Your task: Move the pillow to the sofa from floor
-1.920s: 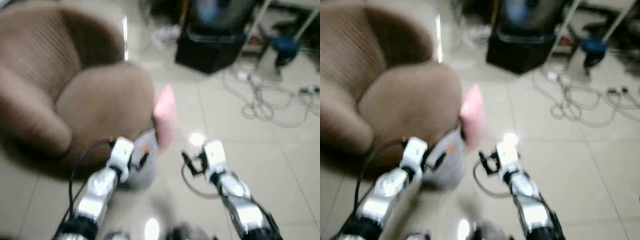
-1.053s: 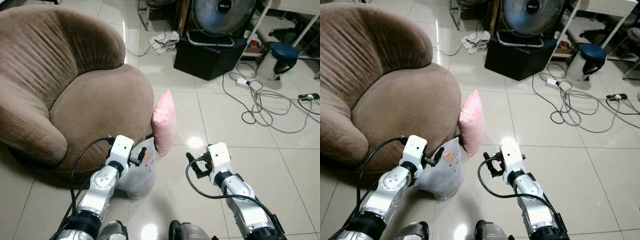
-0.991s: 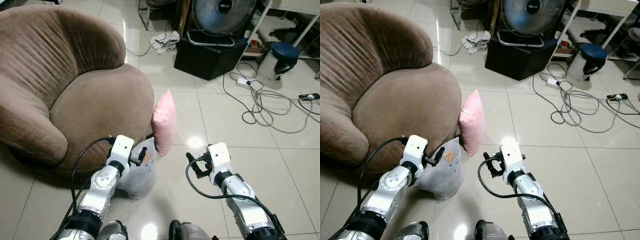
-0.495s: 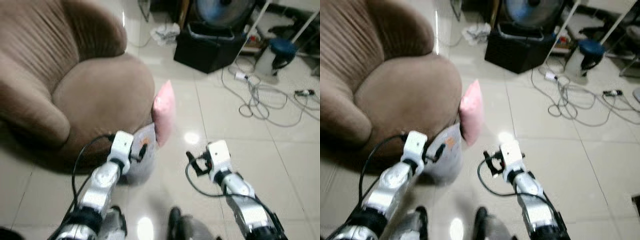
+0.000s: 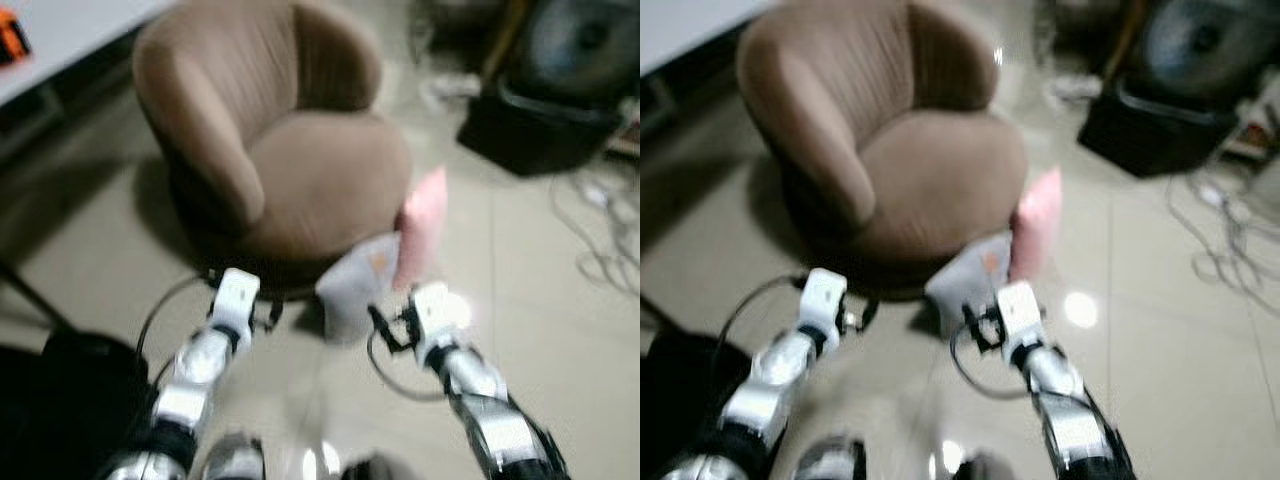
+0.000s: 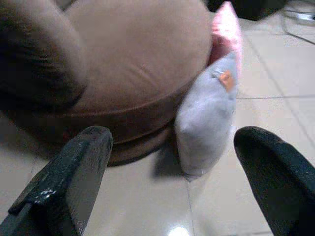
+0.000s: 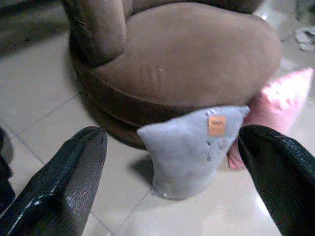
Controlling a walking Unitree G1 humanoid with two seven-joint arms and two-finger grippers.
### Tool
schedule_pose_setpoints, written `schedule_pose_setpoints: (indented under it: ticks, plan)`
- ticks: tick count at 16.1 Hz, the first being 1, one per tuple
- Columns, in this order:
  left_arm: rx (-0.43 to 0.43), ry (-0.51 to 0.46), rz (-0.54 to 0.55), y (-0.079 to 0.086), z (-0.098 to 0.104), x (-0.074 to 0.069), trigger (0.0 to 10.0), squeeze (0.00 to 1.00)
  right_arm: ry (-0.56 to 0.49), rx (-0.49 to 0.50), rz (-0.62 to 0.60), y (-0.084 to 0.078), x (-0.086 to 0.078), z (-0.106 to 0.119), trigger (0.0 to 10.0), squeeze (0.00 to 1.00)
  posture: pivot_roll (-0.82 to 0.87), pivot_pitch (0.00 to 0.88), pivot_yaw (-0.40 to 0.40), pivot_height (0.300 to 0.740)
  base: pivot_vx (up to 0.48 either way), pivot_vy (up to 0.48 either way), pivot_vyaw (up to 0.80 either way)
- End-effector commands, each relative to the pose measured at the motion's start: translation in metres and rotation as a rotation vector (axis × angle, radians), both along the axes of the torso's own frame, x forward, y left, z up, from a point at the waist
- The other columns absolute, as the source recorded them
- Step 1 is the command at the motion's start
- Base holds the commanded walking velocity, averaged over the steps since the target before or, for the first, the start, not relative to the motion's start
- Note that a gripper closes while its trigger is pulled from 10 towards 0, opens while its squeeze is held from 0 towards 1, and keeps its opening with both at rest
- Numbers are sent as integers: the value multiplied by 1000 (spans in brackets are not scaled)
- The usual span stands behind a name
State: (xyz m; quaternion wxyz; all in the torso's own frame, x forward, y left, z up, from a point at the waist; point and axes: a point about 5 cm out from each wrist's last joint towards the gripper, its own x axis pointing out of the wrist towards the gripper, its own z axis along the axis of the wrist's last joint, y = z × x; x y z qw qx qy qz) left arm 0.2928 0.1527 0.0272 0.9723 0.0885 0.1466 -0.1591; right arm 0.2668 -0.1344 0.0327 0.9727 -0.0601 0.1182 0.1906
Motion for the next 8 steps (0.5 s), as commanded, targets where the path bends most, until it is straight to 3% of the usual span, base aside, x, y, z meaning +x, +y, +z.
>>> schedule_pose_setpoints:
  ticks: [1, 5, 8]
  plan:
    - [-1, -8, -26, -8, 0, -1, 10000, 0, 29, -15, -21, -9, -4, -5, 10000, 0, -45, 159, -114, 690, 0, 0, 0]
    - [-2, -24, -51, -11, 2, -1, 10000, 0, 24, -12, -29, -9, -4, -5, 10000, 0, -44, 165, -117, 680, 0, 0, 0]
    - [-10, -30, -62, -12, 3, -1, 10000, 0, 28, -10, -21, -8, -5, -5, 10000, 0, -46, 166, -115, 680, 406, -174, 0]
